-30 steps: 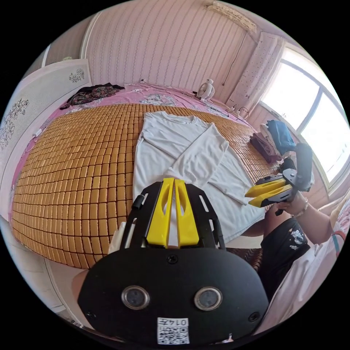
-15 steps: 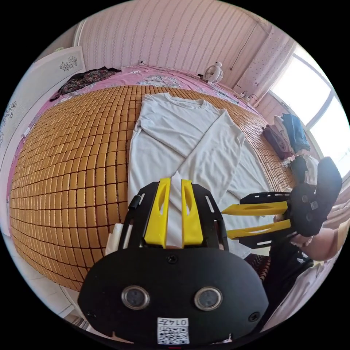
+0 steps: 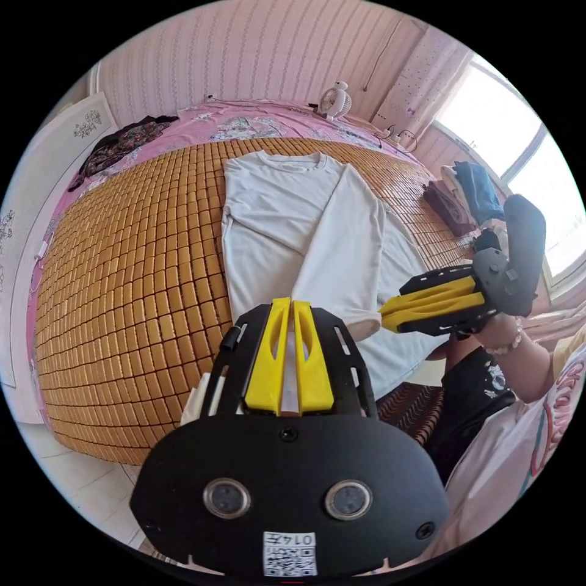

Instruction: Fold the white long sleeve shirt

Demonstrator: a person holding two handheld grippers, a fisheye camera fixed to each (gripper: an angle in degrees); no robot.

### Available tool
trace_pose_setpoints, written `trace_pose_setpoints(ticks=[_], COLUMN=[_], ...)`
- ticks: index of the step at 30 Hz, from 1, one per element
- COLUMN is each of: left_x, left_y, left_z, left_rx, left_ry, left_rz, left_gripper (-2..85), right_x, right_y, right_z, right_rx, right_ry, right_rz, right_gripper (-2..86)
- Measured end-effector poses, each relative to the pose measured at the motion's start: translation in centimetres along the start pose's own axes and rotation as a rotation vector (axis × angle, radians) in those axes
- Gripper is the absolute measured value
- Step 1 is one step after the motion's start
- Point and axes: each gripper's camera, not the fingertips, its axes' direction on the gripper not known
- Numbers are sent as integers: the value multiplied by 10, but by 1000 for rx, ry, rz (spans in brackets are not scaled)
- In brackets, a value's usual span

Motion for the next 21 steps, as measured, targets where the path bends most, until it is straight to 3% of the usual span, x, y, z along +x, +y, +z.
trace_pose_setpoints(ticks=[5, 10, 21], left_x=[-40, -72, -159], left_y=[20, 23, -135], left_z=[38, 32, 81], left_rx=[-119, -48, 123], left_ry=[12, 30, 91], left_rz=[-131, -163, -78], left_gripper=[7, 23, 64], right_x=[10, 55, 291], right_y=[6, 27, 30], right_z=[13, 12, -50], right_rx=[-63, -71, 123], right_ry=[-77, -111, 342], right_rz=[-28, 11, 367], right_gripper=[25, 48, 72])
